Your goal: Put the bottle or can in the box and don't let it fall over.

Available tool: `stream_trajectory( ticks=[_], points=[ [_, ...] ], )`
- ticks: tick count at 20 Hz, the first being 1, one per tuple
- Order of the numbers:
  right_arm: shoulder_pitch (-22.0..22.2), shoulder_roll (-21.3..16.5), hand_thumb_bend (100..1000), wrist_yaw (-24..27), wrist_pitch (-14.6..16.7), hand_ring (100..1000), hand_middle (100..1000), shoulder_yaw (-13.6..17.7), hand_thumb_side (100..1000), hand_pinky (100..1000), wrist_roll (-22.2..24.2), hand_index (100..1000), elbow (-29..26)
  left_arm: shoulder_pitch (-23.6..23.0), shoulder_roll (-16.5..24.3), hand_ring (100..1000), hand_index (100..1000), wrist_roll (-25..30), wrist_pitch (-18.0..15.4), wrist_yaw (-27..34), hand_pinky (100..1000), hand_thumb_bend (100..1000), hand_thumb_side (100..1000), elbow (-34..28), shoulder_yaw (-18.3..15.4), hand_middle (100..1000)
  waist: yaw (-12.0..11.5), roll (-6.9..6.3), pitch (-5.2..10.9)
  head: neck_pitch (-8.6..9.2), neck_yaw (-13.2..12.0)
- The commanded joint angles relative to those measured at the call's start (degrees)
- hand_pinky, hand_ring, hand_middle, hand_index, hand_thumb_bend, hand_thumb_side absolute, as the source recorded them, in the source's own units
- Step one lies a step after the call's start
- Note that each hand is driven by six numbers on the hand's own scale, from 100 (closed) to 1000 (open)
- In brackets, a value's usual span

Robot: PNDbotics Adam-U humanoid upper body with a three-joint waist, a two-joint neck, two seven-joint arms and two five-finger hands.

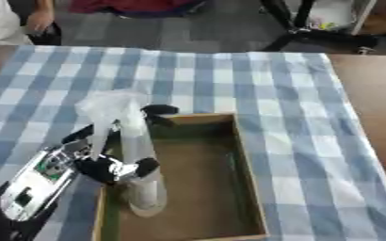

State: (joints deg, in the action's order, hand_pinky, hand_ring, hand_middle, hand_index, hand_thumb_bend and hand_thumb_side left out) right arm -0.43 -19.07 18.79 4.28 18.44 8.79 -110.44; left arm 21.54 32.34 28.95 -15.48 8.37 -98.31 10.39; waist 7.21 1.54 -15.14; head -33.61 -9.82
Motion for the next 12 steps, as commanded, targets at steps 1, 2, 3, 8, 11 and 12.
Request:
stream_trajectory(
  ticks=[1, 2, 3, 8, 11, 12],
  points=[
    [0.2, -1.4, 100, 0.5, 0.2, 991, 1000, 1.0, 630, 855, -0.5, 1000, -1.4, -1.5, 2.8, 882, 1000, -1.2, 1.6, 2.3, 1000, 254, 605, -2.9, -3.2, 949, -0.3, 0.01, 1.37, 0.28, 0.5],
    [0.3, -1.4, 100, 0.5, 0.3, 991, 1000, 1.1, 630, 855, -0.6, 1000, -1.5, -2.5, 3.3, 883, 1000, -1.6, 1.9, 2.7, 1000, 254, 609, -3.7, -4.2, 951, -0.4, -0.02, 1.42, 0.23, 0.7],
    [0.5, -1.5, 100, 0.4, 0.4, 991, 1000, 1.3, 628, 855, -0.8, 1000, -1.6, -3.8, 3.9, 884, 1000, -2.1, 2.0, 3.0, 1000, 256, 620, -4.4, -5.4, 955, -0.6, -0.08, 1.5, 0.19, 0.9],
    [1.1, -1.3, 100, 0.2, 0.4, 991, 1000, 1.5, 631, 855, -1.3, 1000, -1.6, -6.5, 4.9, 907, 1000, -0.5, 0.9, 3.4, 1000, 312, 573, -6.8, -8.6, 994, -1.2, 0.04, 1.69, 0.17, 1.4],
    [1.2, -1.2, 100, 0.2, 0.4, 991, 1000, 1.4, 631, 855, -1.2, 1000, -1.7, -6.9, 4.6, 896, 1000, 1.0, 0.4, 4.6, 1000, 259, 560, -7.7, -10.2, 979, -1.3, 0.23, 1.71, 0.01, 1.4],
    [1.2, -1.2, 100, 0.2, 0.4, 991, 1000, 1.5, 630, 855, -1.2, 1000, -1.7, -7.2, 4.6, 896, 1000, 0.8, 0.6, 5.2, 1000, 256, 562, -7.9, -10.9, 978, -1.3, 0.26, 1.71, -0.07, 1.5]
  ],
)
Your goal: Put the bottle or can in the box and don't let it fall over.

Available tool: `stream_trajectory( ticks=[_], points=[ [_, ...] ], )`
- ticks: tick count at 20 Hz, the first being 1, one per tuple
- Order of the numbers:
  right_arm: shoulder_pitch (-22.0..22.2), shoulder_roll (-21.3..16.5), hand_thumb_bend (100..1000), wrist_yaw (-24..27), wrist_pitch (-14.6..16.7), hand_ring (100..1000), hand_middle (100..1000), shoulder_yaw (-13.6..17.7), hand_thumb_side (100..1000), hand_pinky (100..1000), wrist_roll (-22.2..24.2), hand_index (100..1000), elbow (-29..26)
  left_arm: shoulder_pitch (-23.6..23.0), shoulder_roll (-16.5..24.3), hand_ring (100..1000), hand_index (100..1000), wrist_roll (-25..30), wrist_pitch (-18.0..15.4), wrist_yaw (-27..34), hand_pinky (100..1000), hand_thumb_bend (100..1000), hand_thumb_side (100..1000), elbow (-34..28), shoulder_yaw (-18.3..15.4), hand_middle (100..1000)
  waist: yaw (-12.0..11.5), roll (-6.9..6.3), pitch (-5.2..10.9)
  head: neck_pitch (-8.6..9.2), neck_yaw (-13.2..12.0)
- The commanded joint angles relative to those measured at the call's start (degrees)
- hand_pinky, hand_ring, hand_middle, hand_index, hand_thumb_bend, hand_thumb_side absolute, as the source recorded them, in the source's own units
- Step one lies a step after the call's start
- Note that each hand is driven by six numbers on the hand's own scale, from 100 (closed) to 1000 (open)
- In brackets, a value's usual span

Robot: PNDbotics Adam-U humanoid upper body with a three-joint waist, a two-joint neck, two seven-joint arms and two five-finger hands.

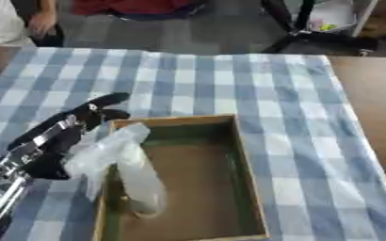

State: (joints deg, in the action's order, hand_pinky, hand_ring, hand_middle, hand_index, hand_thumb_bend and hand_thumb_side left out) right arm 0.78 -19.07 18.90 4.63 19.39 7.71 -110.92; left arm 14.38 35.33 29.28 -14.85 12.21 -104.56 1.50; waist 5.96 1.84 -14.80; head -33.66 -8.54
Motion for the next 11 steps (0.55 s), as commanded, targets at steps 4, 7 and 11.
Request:
stream_trajectory(
  ticks=[4, 7, 11],
  points=[
    [0.4, -1.2, 100, 0.0, 0.4, 990, 1000, 0.9, 625, 855, -0.5, 1000, -1.5, -1.3, 1.7, 891, 1000, -3.3, 0.8, 4.1, 1000, 186, 637, -3.1, -6.1, 969, -0.4, -0.01, 1.37, -0.35, 0.2],
    [0.6, -1.4, 100, 0.0, 0.6, 990, 1000, 1.2, 620, 855, -1.0, 1000, -1.8, -3.0, 2.0, 887, 1000, -7.7, 1.7, 6.3, 1000, 111, 706, -3.9, -9.8, 973, -0.6, -0.03, 1.4, -0.54, 0.3],
    [0.8, -1.5, 100, 0.2, 0.9, 990, 1000, 1.5, 612, 856, -1.5, 1000, -2.2, -5.9, 1.9, 888, 1000, -13.5, 2.0, 8.2, 1000, 100, 773, -4.6, -14.5, 983, -1.1, 0.08, 1.47, -0.71, 0.4]
  ],
)
